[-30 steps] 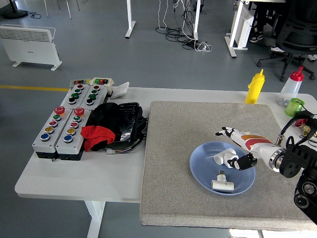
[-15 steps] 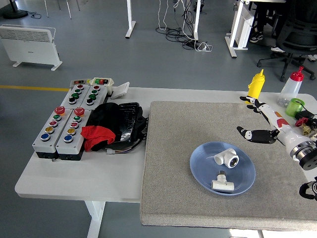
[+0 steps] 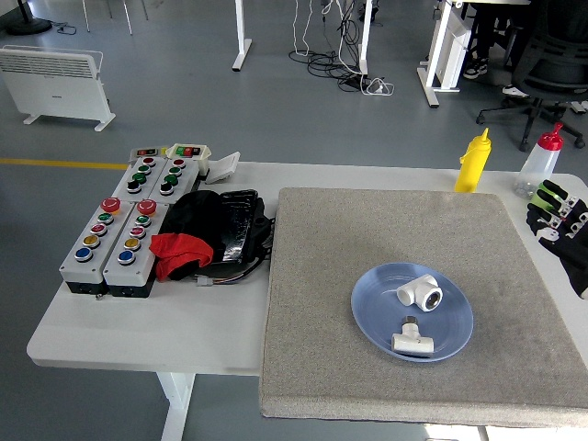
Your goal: Pick pipe place plate twice
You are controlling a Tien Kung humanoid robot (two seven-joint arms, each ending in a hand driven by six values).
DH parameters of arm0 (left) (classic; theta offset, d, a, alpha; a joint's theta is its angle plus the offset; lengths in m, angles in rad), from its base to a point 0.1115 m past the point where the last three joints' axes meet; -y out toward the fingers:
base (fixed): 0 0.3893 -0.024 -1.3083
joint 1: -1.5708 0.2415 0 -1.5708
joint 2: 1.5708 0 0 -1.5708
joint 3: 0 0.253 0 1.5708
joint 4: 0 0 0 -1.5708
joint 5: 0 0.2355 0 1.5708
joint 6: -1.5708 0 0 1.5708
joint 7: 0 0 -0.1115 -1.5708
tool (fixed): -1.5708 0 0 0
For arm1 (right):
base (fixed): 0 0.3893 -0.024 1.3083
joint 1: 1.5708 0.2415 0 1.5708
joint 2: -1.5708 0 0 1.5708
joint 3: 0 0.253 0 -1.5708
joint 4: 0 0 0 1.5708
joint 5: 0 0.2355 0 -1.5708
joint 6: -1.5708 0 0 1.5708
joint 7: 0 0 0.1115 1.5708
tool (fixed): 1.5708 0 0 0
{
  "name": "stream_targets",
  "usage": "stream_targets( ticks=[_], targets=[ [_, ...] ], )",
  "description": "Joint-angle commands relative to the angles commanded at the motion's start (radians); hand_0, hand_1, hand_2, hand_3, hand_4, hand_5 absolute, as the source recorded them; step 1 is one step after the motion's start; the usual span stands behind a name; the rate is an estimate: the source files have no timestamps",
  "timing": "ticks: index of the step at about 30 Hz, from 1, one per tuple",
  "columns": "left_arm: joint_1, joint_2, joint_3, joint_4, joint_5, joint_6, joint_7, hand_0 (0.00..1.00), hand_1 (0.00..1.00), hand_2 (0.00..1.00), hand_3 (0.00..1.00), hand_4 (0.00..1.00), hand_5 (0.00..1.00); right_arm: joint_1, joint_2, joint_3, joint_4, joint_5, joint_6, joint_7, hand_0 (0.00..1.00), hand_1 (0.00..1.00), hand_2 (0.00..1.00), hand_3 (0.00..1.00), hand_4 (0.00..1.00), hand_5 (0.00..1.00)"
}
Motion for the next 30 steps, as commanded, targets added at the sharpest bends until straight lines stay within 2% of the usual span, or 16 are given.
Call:
stream_targets(
  ticks=[12,30],
  targets=[
    [0.01,-0.001,-0.013,-0.001,0.021,0.001,0.01,0.621,0.621,0.608,0.681,0.458,0.998,-0.072,0.023,0.099,0.008,0.479,0.016,0.021,0.826,0.792,0.844,0.803,0.593,0.446],
    [-0.002,0.001,0.004,0.002,-0.009,-0.006,-0.003,0.62,0.621,0.61,0.682,0.457,0.998,-0.072,0.033,0.108,-0.001,0.455,0.007,0.027,0.819,0.787,0.832,0.789,0.588,0.473]
  ],
)
